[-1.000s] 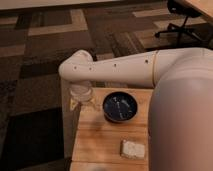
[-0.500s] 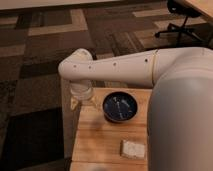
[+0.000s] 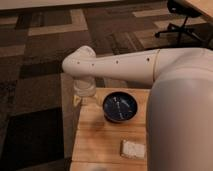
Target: Move the arm in a circular motion
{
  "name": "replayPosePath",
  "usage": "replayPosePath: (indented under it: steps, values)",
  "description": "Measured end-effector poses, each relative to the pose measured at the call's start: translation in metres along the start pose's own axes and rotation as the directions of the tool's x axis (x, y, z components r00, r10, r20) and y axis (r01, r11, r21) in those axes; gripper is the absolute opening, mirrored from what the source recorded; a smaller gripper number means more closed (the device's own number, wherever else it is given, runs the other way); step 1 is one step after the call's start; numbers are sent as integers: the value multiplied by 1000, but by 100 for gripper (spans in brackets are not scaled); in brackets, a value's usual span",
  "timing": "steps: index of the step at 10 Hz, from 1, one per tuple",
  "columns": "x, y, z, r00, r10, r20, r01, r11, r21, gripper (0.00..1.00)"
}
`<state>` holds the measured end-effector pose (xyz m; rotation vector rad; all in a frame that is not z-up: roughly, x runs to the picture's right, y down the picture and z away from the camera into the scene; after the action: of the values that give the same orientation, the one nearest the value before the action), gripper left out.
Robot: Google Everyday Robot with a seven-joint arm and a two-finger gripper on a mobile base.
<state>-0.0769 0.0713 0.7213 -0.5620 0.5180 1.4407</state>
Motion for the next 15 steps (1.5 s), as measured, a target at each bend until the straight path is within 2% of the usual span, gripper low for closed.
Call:
replayPosePath:
  steps: [1,3,4,6,7,8,9,11,12,13,15]
  values:
    - [-8,-17,3,1000,12,-1,-12,1000,-4,65]
    - [-12,-29,4,1000,19,-2,-19,1000,-4,65]
    - [-22,-55,9,1000,27,2,-27,1000,-4,65]
    - [-28,-78,10,999,36,13,-36,999,3,65]
    - [-29,-109,9,998,56,29,-57,998,34,65]
    - [-26,-119,7,997,65,32,-66,997,44,65]
    - [-16,-139,2,995,85,45,-88,994,65,65]
    - [7,-163,-4,991,127,50,-131,988,88,65]
    - [37,-183,-13,982,177,60,-183,976,116,65]
    - [51,-188,-17,978,200,63,-206,971,123,65]
    - [101,-189,-29,961,267,68,-274,951,141,65]
